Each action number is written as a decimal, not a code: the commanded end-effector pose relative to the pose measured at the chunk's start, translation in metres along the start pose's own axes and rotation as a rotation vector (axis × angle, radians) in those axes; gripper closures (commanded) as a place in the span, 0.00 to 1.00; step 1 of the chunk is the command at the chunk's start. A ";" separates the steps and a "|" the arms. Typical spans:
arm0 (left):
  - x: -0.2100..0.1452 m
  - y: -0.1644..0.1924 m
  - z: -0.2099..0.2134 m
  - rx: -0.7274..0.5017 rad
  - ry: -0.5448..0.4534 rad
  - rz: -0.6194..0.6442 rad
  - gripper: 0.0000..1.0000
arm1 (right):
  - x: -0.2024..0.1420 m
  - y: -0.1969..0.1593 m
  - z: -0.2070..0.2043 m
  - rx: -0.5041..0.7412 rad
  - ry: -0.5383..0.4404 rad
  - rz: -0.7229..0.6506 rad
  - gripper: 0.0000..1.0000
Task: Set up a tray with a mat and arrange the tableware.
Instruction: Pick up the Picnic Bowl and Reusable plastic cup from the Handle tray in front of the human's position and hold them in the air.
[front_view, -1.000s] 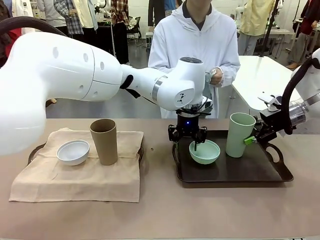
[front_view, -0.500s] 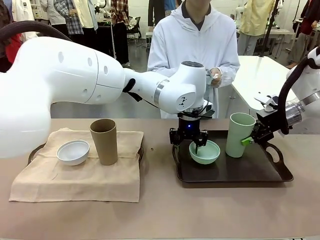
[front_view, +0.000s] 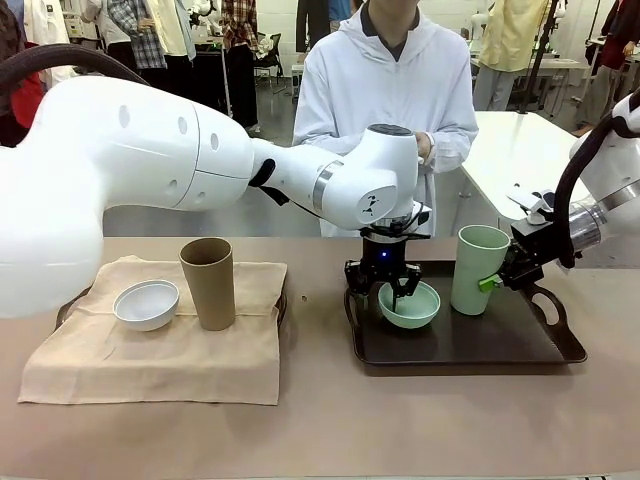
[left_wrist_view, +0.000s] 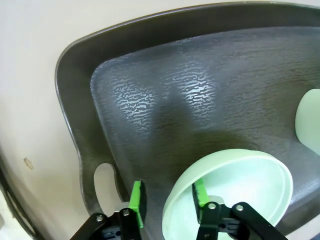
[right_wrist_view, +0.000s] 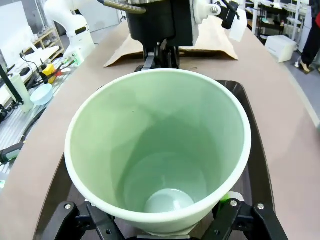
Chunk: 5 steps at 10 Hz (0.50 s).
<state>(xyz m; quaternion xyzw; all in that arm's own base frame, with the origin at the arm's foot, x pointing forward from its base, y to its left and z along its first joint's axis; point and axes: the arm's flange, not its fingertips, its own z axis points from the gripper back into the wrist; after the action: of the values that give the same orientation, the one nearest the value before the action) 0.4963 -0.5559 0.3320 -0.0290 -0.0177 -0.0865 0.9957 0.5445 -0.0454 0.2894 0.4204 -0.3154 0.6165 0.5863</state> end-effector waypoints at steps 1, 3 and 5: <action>0.003 -0.010 0.012 -0.007 -0.017 0.029 1.00 | -0.005 -0.003 -0.001 0.003 0.021 0.025 0.65; 0.003 -0.010 0.013 -0.009 -0.012 0.034 1.00 | -0.006 -0.003 0.001 0.003 0.022 0.025 1.00; 0.003 -0.009 0.013 -0.006 -0.013 0.034 1.00 | -0.008 -0.004 0.003 0.002 0.022 0.027 0.75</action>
<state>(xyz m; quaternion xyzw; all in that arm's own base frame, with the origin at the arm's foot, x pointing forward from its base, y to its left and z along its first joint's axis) 0.4971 -0.5615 0.3485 -0.0418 -0.0279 -0.0845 0.9952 0.5444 -0.0469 0.2887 0.4184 -0.3178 0.6186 0.5842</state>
